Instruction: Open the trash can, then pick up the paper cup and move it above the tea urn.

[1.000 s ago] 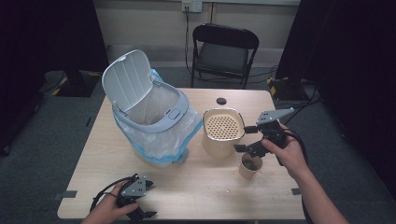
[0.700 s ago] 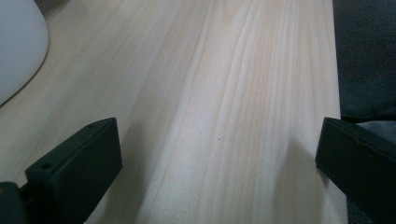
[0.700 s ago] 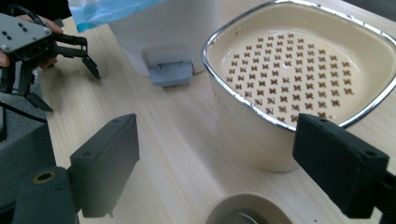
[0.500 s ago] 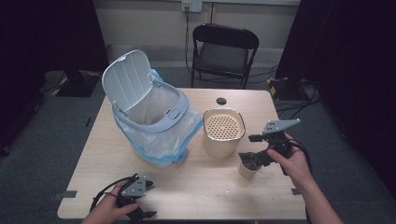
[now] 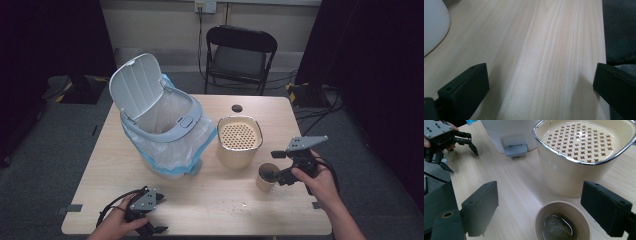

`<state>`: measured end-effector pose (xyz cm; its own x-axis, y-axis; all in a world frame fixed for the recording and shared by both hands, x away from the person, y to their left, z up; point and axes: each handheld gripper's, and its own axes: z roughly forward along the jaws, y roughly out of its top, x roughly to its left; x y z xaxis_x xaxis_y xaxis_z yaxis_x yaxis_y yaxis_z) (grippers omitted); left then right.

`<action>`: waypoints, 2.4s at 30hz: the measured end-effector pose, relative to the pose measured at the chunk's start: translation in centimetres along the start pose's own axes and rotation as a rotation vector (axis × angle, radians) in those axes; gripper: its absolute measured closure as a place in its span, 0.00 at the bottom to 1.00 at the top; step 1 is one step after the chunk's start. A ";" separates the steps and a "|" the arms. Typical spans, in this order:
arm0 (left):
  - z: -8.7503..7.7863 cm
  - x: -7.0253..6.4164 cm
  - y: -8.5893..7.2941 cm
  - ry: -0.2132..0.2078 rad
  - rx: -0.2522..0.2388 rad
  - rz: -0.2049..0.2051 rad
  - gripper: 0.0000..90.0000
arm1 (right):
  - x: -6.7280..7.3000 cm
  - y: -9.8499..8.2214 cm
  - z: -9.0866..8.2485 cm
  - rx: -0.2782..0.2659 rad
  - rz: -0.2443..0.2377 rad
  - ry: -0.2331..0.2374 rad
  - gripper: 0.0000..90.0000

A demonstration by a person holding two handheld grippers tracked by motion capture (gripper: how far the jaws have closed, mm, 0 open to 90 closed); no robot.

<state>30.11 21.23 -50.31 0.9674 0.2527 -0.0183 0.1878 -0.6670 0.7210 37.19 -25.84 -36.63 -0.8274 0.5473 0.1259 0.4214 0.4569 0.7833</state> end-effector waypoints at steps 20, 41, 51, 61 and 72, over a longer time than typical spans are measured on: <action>0.0 -0.1 0.0 0.011 -0.002 -0.008 0.00 | -0.3 -3.6 -0.5 -0.005 0.016 -0.018 0.16; 0.1 -0.1 0.0 0.011 -0.002 -0.008 0.00 | -0.8 -7.4 0.3 -0.006 0.027 -0.056 0.16; 0.1 -0.1 0.0 0.011 -0.002 -0.008 0.00 | -1.2 -8.7 0.5 0.014 0.023 -0.066 0.16; 0.0 -0.1 0.0 0.011 -0.002 -0.008 0.00 | -2.1 -9.1 1.8 0.014 0.032 -0.095 0.16; 0.0 -0.1 0.0 0.011 -0.002 -0.008 0.00 | -2.3 -9.3 3.0 0.026 0.029 -0.098 0.16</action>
<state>30.00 21.15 -50.33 0.9639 0.2659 -0.0160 0.1950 -0.6635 0.7223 36.24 -29.25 -46.06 -0.7752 0.6258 0.0869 0.4548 0.4573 0.7643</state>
